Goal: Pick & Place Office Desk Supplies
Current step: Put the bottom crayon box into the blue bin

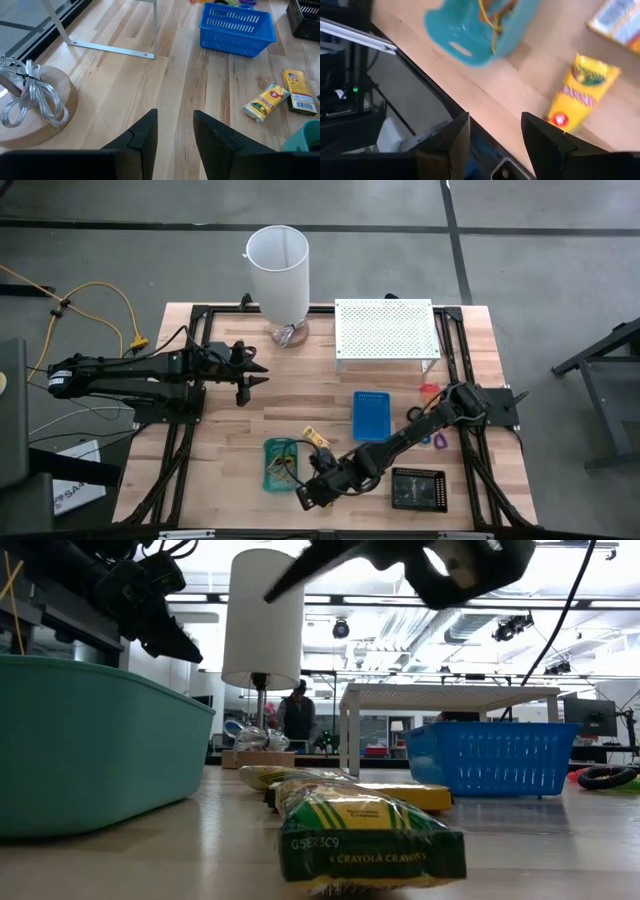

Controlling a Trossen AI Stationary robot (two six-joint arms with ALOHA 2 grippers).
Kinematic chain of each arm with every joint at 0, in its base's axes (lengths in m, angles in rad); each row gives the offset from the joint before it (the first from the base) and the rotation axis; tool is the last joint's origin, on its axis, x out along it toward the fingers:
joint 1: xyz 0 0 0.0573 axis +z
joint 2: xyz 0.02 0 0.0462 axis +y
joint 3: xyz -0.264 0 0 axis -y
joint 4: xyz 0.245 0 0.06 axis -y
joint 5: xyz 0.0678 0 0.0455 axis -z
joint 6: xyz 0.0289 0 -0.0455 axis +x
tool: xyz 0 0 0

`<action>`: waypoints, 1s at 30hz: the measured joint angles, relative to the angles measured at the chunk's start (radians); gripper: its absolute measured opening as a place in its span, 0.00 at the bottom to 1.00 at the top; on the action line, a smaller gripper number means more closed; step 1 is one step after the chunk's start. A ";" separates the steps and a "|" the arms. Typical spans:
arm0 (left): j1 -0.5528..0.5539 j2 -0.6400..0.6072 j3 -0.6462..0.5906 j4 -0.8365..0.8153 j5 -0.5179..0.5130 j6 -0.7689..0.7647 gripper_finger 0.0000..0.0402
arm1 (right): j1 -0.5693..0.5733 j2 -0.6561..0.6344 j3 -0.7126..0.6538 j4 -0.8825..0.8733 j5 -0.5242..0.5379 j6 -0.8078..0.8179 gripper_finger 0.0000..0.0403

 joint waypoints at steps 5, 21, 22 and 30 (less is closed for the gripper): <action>0.000 0.000 0.000 0.003 0.003 0.000 0.30 | -0.006 0.000 0.000 -0.046 -0.073 0.079 0.41; 0.000 0.000 0.000 0.014 0.002 0.000 0.30 | -0.035 0.073 0.000 -0.089 -0.168 0.119 0.41; 0.000 0.001 0.000 0.019 0.002 0.000 0.30 | -0.035 0.071 -0.001 -0.094 -0.159 0.117 0.41; 0.000 0.002 0.000 0.030 -0.001 0.000 0.30 | -0.033 0.069 0.000 -0.158 -0.122 0.078 0.43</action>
